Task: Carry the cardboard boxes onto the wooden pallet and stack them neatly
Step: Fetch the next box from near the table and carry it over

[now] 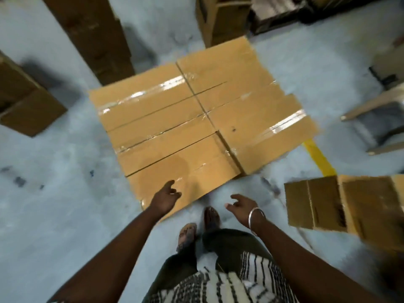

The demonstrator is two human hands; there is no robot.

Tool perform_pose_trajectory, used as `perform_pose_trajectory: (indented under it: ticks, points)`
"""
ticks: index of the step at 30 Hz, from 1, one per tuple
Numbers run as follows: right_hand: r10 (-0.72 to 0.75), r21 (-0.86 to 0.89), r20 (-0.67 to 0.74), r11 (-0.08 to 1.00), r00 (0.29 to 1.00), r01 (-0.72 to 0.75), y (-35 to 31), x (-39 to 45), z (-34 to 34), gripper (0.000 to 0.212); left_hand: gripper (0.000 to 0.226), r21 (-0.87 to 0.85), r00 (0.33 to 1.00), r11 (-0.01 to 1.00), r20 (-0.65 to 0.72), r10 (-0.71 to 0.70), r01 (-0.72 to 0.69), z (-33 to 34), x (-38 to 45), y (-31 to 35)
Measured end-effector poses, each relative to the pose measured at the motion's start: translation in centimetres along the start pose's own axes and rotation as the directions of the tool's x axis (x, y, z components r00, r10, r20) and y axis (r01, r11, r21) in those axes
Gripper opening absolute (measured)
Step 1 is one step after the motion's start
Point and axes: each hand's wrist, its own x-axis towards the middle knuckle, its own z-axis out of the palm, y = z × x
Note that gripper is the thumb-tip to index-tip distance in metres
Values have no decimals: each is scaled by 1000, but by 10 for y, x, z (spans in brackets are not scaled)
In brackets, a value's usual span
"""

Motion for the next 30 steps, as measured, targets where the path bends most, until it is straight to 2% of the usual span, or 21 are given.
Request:
perform_pose_trajectory:
  ticks: [5,8,12,15,17,20,25,28,30]
  points:
    - [88,155,-99,985,991,-72,43,-74,-42,55,58,15,989,995,114,95,-97,30,-57,57]
    - [130,256,-176,963,976,-82,77,-97,-70,55,55,107,974,978,160,162,-180,50,-76,87]
    - [212,427,-236,899,948,-95,133,-107,-98,55,53,212,949,940,226,220,-268,84,-89,128]
    - [270,544,-243,833,932,-100,163,-122,-120,53,64,294,932,904,280,229,-310,123,-90,157]
    - [305,602,-240,792,922,-105,185,-130,-133,50,56,350,923,874,308,231,-336,151,-89,173]
    - [368,703,-252,705,895,-93,236,-131,-155,49,35,412,900,825,363,242,-388,212,-83,205]
    - [466,811,-232,577,854,-94,328,-124,-207,42,59,499,884,767,429,185,-403,328,-80,259]
    - [520,840,-220,531,825,-111,375,-127,-242,34,49,531,854,727,500,147,-436,394,-87,294]
    - [584,867,-224,485,780,-114,406,-128,-266,28,47,529,835,712,531,147,-461,435,-84,316]
